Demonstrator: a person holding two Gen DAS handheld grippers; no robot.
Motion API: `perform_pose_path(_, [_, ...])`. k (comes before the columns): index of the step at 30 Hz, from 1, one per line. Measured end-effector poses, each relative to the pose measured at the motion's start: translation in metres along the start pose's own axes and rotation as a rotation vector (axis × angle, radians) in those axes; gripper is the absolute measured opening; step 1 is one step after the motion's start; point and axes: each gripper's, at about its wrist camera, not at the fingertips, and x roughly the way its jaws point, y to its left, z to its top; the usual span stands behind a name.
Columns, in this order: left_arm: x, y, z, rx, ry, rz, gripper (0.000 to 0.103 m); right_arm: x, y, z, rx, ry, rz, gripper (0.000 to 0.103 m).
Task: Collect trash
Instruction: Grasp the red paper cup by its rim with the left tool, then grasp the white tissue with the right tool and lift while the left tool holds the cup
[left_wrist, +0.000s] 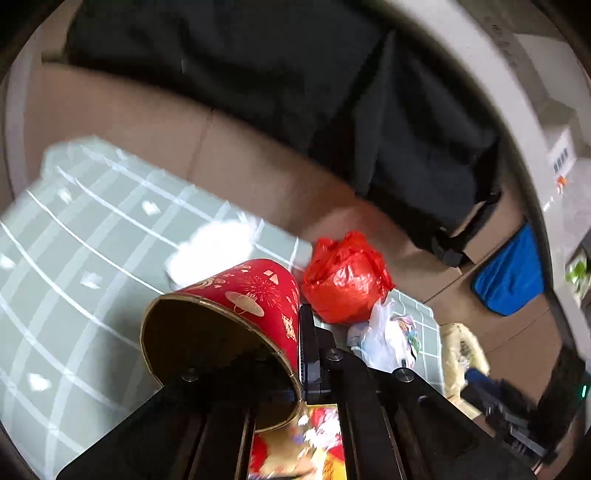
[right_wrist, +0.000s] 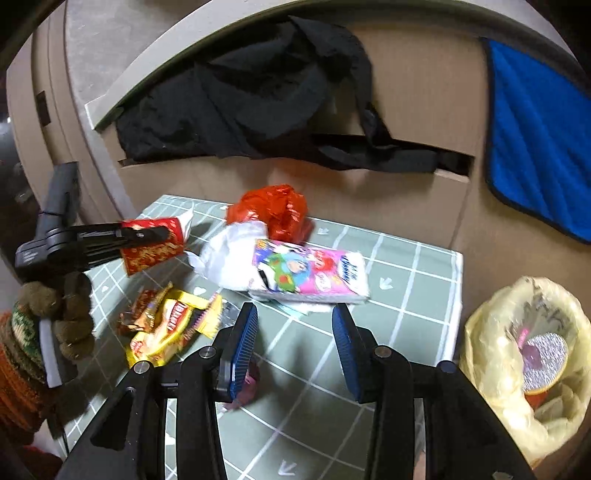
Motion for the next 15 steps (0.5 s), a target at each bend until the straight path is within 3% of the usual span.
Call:
perform_pose_path(5, [-0.061,0.011,-0.007,0.085,-0.109,0.102,0.001,0.014,0.033,0.029,-0.088,-0.003,0.05,0.04])
perform_pose_path(9, [-0.093,0.04,-0.007,0.044,-0.161,0.174,0.001,0.038,0.078,0.058,-0.187,-0.019,0.111,0.04])
perform_pose_path(13, [-0.11,0.069,-0.01,-0.015,-0.184,0.189,0.001,0.089,0.117,0.085,-0.175,0.017,0.207,0.04])
perform_pose_path(15, [-0.116,0.079,-0.013,-0.03,-0.191,0.193,0.001,0.115,0.133,0.091,-0.192,0.04,0.211,0.04])
